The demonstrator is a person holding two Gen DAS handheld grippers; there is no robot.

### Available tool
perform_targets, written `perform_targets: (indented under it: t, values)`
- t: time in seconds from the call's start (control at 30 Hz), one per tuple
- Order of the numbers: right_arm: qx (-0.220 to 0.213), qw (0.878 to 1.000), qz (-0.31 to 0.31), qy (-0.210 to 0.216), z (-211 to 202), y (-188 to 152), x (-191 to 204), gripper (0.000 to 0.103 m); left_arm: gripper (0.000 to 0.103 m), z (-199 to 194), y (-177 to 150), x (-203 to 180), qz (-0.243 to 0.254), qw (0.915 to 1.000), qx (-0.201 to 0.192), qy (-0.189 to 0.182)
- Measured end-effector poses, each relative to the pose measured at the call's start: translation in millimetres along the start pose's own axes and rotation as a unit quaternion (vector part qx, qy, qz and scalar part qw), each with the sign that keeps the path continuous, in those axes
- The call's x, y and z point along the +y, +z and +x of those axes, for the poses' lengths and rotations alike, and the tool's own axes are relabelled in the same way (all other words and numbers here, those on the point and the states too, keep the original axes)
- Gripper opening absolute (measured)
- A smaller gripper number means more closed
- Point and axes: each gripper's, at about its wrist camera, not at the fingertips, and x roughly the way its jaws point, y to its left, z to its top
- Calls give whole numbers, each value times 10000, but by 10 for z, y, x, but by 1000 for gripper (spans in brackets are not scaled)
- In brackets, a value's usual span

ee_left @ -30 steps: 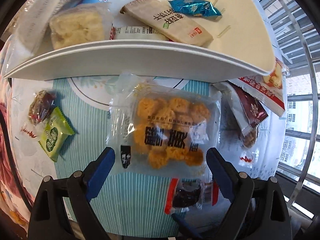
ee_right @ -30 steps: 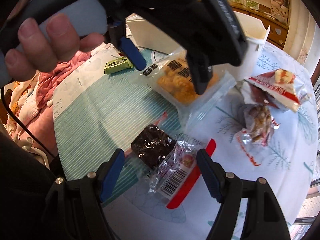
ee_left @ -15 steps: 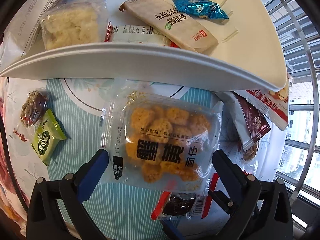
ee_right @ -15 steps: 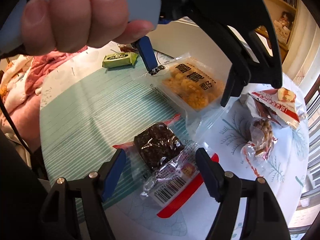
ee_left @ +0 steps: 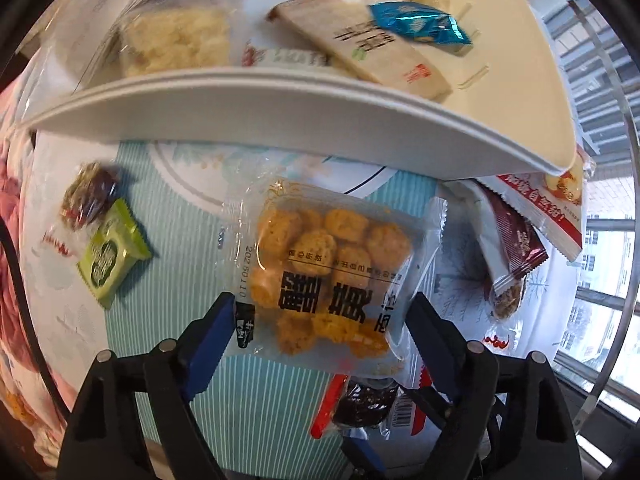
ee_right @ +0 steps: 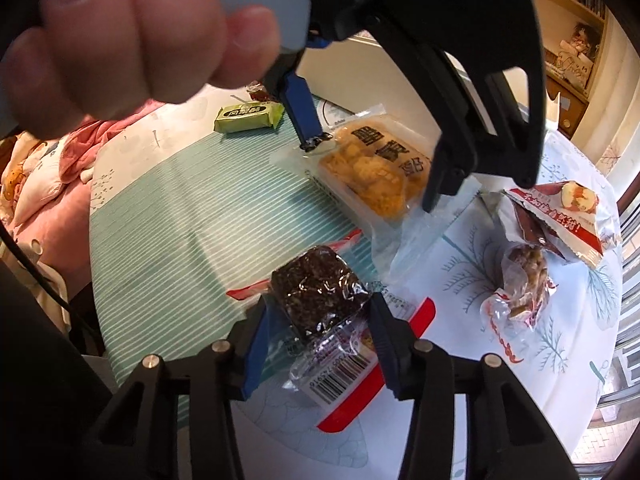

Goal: Organize snacks
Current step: 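Grasp the clear orange-cookie pack with the left gripper while the right grasps the dark red-striped candy pack, then lift the cookie pack and dark candy pack and carry both over the white tray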

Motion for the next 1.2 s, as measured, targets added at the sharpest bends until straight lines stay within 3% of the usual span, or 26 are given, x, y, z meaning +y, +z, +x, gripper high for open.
perform_targets:
  t: [0.3, 0.67, 1.0, 1.2]
  values:
    - [333, 9980, -196, 507, -46, 29, 19, 46, 81, -101, -221, 226, -424, 9989, 109, 194]
    - [425, 9950, 240, 876, -154, 110, -79, 46, 81, -547, -517, 694, -1008, 9945, 138, 242]
    - [95, 9952, 626, 748, -393, 485, -221, 46, 82, -1417, -544, 1156, -1380, 9900, -139, -274]
    - [-77, 9948, 814, 608, -532, 724, -307, 46, 82, -1849, -435, 1226, -1252, 9886, -590, -589]
